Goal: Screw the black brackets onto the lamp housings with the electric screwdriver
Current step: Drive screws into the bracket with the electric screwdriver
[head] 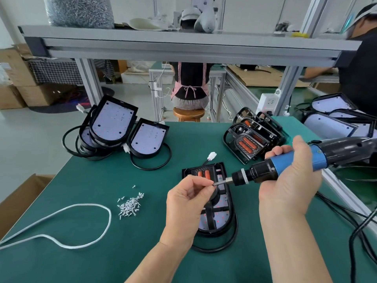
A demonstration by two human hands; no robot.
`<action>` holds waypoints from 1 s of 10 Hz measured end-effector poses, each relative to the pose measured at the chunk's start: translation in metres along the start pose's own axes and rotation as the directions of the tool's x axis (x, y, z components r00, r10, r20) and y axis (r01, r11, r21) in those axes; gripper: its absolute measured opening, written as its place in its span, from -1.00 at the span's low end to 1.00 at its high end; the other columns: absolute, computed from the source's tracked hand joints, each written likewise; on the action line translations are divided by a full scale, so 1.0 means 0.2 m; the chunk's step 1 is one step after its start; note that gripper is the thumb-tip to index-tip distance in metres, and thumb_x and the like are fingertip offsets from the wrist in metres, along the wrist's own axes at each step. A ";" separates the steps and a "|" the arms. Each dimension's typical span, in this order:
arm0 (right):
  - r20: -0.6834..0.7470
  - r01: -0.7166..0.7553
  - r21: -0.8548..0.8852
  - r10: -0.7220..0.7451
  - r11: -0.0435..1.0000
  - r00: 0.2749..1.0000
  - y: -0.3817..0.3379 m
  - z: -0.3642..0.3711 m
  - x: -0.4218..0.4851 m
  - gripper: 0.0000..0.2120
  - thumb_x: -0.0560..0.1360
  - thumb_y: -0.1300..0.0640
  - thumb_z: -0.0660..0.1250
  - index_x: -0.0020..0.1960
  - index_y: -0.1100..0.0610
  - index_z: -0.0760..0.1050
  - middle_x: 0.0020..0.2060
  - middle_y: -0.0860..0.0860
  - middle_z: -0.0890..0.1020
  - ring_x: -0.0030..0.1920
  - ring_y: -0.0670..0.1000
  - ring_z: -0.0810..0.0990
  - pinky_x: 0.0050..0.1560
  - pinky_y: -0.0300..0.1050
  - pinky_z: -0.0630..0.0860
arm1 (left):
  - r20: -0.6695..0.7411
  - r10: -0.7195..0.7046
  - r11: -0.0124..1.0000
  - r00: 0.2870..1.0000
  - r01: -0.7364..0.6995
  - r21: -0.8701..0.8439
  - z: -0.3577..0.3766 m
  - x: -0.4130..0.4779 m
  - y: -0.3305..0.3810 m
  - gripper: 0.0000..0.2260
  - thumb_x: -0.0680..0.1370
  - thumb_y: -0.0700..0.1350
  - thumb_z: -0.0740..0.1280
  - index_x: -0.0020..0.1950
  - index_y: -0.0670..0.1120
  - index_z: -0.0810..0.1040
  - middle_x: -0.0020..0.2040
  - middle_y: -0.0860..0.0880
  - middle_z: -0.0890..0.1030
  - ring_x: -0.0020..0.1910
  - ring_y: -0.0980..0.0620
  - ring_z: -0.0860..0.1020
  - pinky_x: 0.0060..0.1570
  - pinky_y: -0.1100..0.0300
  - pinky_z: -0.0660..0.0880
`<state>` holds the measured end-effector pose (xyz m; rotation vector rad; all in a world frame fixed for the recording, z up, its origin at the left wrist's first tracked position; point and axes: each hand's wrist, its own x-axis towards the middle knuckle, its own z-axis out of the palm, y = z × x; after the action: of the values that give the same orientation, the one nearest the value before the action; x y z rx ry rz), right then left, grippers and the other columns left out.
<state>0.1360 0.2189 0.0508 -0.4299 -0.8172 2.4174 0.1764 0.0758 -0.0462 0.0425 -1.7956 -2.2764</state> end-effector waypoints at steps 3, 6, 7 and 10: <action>0.101 0.171 -0.017 -0.168 0.985 0.981 0.06 0.00 0.05 -0.87 0.55 0.23 0.39 -0.05 0.18 0.43 -0.36 0.00 0.48 -0.37 -0.01 0.48 -0.25 -0.12 0.51 | -0.011 -0.038 0.995 0.999 0.039 0.090 -0.11 0.06 -0.04 -0.62 0.42 -0.11 0.51 0.18 0.19 0.58 0.08 0.04 0.71 0.09 -0.02 0.64 0.15 0.14 0.53; 0.335 0.364 -0.105 -0.311 0.925 0.889 0.14 0.16 0.24 -0.83 0.46 0.23 0.43 -0.08 0.14 0.44 -0.35 0.02 0.53 -0.42 0.00 0.50 -0.32 -0.13 0.52 | -0.122 -0.293 0.561 0.948 0.274 0.781 -0.12 0.27 -0.09 -0.14 0.34 0.36 0.46 0.41 -0.11 0.20 0.21 -0.02 0.46 0.25 -0.10 0.48 0.17 0.05 0.45; 0.422 0.416 -0.179 -0.312 0.892 0.851 0.20 0.19 0.29 -0.84 0.49 0.22 0.44 -0.08 0.14 0.44 -0.36 -0.01 0.55 -0.42 0.00 0.52 -0.31 -0.11 0.54 | -0.102 -0.318 0.477 0.943 0.252 0.842 -0.06 0.32 -0.10 -0.21 0.29 0.37 0.49 0.24 -0.11 0.28 0.21 -0.05 0.46 0.26 -0.13 0.45 0.23 -0.01 0.45; 0.480 0.449 -0.334 -0.260 0.829 0.838 0.33 0.15 0.42 -0.76 0.43 0.09 0.47 -0.09 0.16 0.43 -0.37 0.00 0.57 -0.45 -0.01 0.58 -0.32 -0.10 0.55 | -0.094 -0.287 0.543 0.953 0.243 0.804 0.03 0.33 -0.16 -0.43 0.32 0.24 0.49 -0.06 -0.06 0.22 -0.12 -0.01 0.53 -0.15 -0.03 0.55 -0.28 0.12 0.44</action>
<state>0.0292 0.2095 0.0220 0.1016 -1.4975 1.9718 0.1061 0.0758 -0.0670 0.4535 -2.8699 -1.3607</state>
